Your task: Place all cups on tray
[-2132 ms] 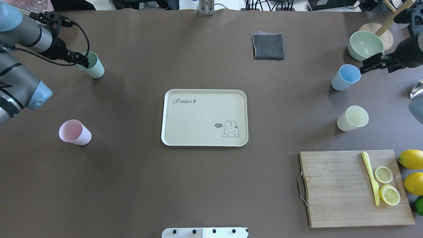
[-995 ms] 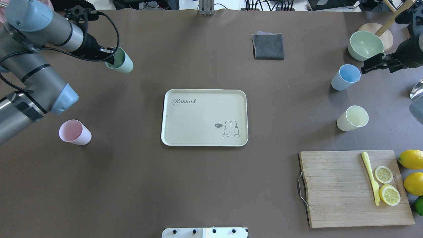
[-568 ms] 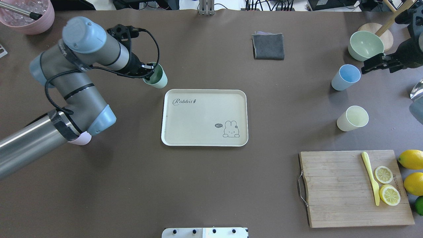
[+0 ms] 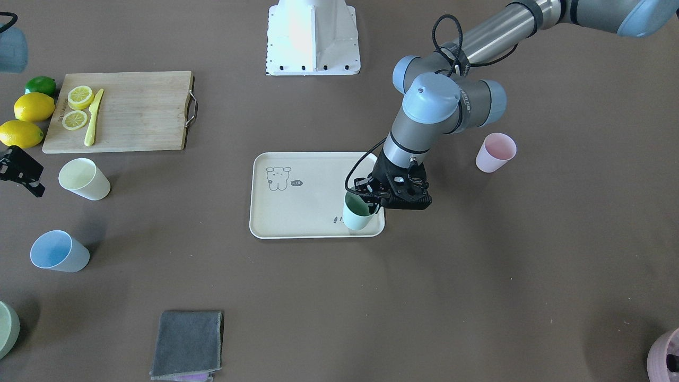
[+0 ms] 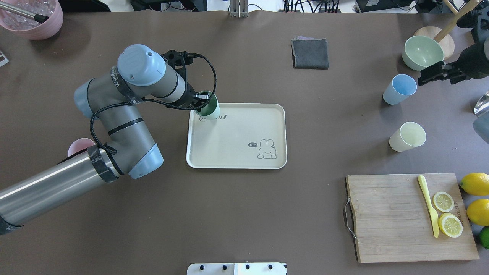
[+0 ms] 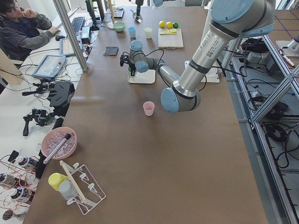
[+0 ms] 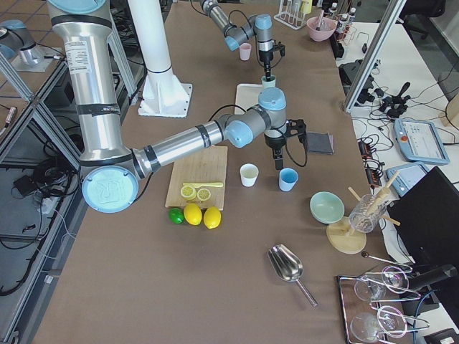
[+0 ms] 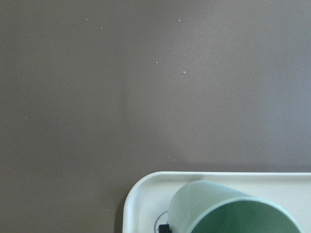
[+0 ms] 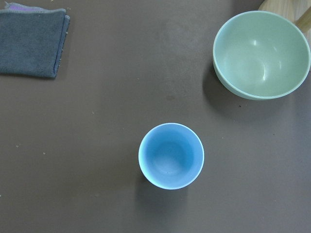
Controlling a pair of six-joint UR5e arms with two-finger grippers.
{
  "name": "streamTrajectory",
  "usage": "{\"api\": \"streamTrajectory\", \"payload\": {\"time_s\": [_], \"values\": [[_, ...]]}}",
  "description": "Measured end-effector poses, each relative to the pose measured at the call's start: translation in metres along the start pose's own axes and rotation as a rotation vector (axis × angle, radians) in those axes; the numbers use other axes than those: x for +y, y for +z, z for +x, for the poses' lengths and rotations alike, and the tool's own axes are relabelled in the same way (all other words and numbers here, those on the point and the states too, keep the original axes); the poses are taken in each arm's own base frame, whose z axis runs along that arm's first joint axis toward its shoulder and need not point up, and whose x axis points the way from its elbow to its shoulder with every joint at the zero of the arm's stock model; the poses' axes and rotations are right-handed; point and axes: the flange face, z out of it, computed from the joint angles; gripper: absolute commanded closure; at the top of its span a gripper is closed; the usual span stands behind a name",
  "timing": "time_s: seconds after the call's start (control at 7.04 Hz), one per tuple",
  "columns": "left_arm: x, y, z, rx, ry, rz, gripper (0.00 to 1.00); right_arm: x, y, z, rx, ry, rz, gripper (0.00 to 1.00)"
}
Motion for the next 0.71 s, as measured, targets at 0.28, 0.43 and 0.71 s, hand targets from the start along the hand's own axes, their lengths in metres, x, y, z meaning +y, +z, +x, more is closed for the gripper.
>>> {"api": "streamTrajectory", "payload": {"time_s": [0.28, 0.43, 0.71], "values": [[0.001, -0.007, 0.003, 0.011, 0.009, 0.015, 0.01, 0.000, 0.000, 0.000, 0.000, 0.000, 0.001, 0.00], [-0.002, -0.018, 0.003, 0.024, 0.014, 0.027, 0.01, 0.000, 0.000, 0.000, 0.000, 0.000, 0.000, 0.00], [-0.020, -0.050, -0.025, 0.041, 0.039, 0.026, 0.01, 0.000, 0.000, 0.000, 0.000, 0.001, -0.001, 0.00]]}}
